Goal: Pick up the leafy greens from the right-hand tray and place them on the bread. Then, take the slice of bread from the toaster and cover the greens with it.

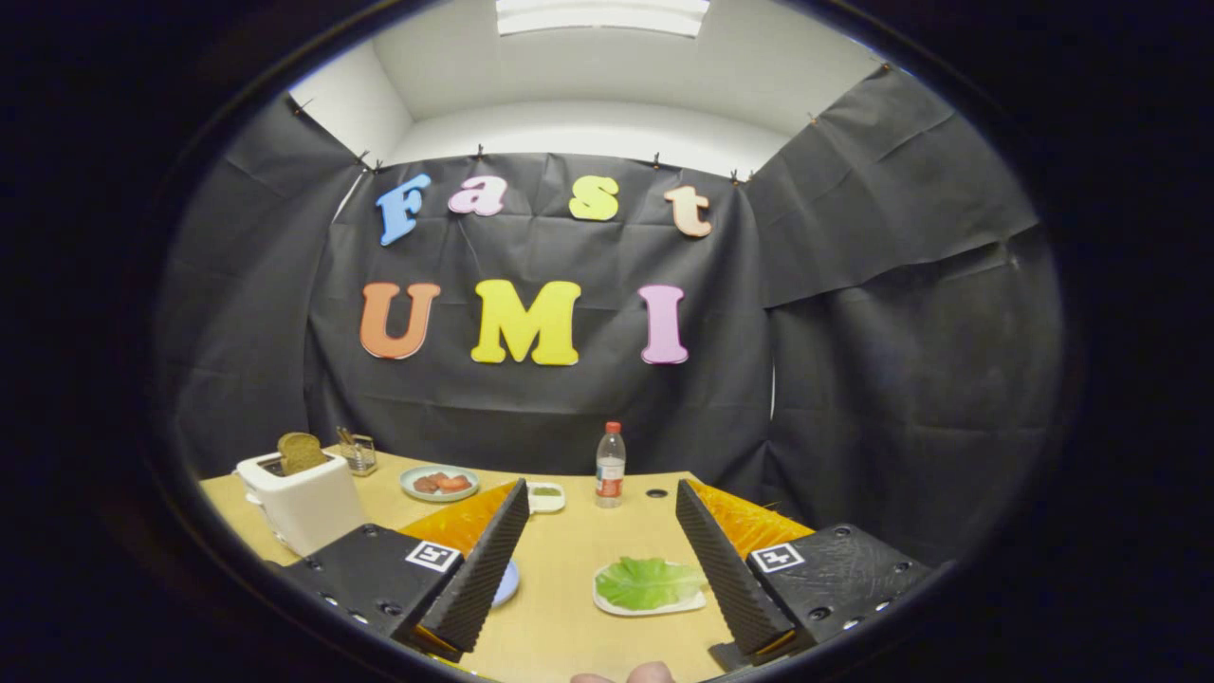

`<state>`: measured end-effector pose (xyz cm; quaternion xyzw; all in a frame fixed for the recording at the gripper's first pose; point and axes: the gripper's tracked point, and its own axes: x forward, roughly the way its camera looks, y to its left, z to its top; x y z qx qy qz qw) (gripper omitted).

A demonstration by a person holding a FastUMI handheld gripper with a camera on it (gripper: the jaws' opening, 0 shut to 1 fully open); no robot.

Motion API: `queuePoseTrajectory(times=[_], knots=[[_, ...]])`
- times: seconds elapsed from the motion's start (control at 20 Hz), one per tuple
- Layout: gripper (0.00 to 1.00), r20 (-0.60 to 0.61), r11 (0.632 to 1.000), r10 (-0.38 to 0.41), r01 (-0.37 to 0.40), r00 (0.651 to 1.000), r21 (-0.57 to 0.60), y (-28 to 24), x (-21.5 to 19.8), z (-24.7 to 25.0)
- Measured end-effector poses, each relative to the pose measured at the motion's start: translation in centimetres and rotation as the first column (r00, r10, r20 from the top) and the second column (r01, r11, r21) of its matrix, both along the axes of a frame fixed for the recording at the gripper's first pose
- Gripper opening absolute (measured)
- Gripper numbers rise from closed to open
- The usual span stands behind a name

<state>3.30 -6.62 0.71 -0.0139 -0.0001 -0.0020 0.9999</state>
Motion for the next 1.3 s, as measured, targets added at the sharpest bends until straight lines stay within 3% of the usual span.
queuePoseTrajectory(times=[0.3,0.45,0.8,1.3], knots=[[0.95,-0.104,0.999,-0.029,0.026,0.994,-0.035,-5.2,3.9,-3.5],[0.95,-0.206,0.999,-0.005,-0.003,0.979,-0.038,-6.0,6.5,-7.3],[0.95,-0.47,0.998,0.025,-0.045,0.882,-0.031,-6.3,12.3,-16.4],[0.96,-0.648,0.995,0.01,-0.07,0.762,-0.067,-4.8,16.3,-23.1]])
